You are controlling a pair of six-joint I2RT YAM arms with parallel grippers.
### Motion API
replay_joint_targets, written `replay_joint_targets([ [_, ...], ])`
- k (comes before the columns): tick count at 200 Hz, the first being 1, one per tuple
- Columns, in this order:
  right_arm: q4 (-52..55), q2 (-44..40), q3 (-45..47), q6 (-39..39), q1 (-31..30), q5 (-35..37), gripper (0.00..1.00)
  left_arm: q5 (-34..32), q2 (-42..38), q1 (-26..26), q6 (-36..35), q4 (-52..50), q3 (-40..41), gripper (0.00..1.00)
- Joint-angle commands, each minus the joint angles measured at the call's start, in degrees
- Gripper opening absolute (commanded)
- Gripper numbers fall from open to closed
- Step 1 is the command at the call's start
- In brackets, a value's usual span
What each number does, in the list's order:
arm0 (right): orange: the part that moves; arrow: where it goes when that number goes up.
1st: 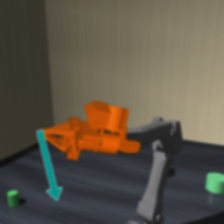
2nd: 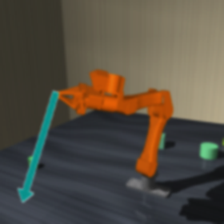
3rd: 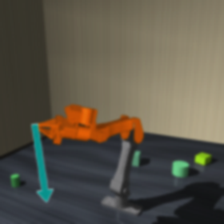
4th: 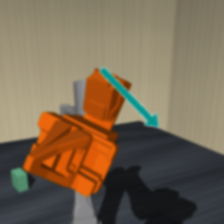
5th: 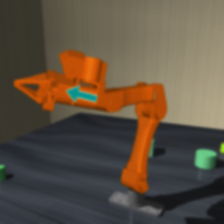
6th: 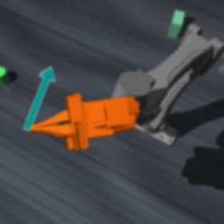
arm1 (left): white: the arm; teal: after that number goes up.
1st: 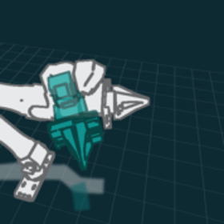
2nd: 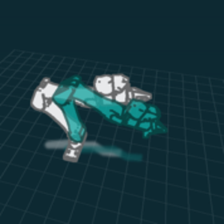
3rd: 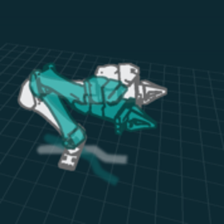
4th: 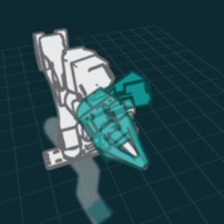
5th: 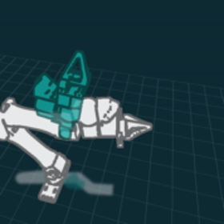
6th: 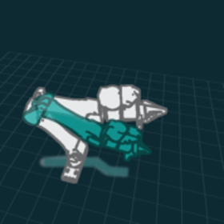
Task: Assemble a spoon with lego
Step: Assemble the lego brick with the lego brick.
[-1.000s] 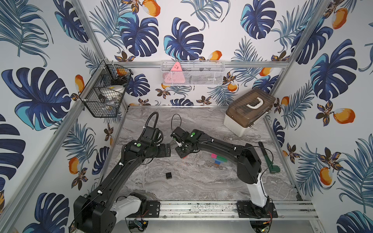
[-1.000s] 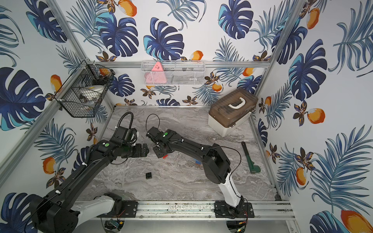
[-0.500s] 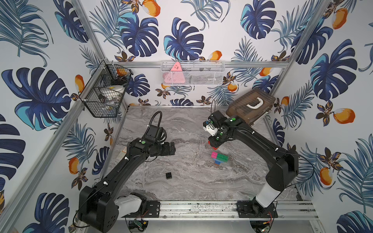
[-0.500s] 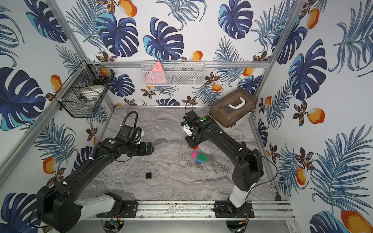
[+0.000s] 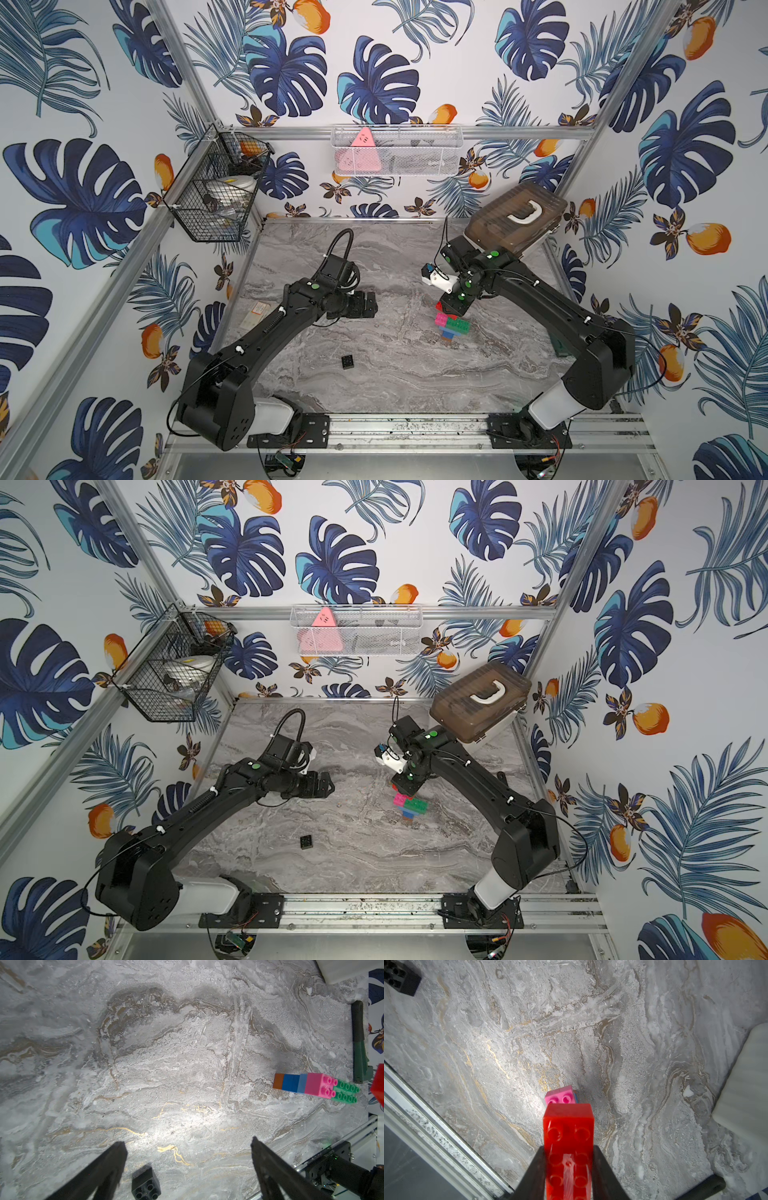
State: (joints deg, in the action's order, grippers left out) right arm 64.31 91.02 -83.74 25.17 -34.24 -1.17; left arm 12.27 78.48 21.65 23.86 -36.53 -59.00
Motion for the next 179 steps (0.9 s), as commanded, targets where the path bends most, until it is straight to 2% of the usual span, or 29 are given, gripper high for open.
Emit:
replay_joint_targets([
  [1, 0.9, -1.3, 2.2, 5.0, 0.0, 3.4, 0.26, 1.4, 0.9, 0.7, 0.1, 3.0, 0.2, 0.99],
  [41, 0.3, -2.1, 4.3, 7.9, 0.0, 5.0, 0.25, 1.7, 2.9, 2.0, 0.1, 4.1, -0.3, 0.99],
  [97, -2.2, -2.7, 7.2, 10.7, 0.0, 3.2, 0.25, 1.5, 3.7, 3.0, 0.6, 4.8, -0.6, 0.99],
  [179, -6.2, -4.1, 10.5, 10.8, 0.0, 0.6, 0.25, 0.7, 4.0, 3.5, 1.0, 4.4, -0.8, 0.99],
])
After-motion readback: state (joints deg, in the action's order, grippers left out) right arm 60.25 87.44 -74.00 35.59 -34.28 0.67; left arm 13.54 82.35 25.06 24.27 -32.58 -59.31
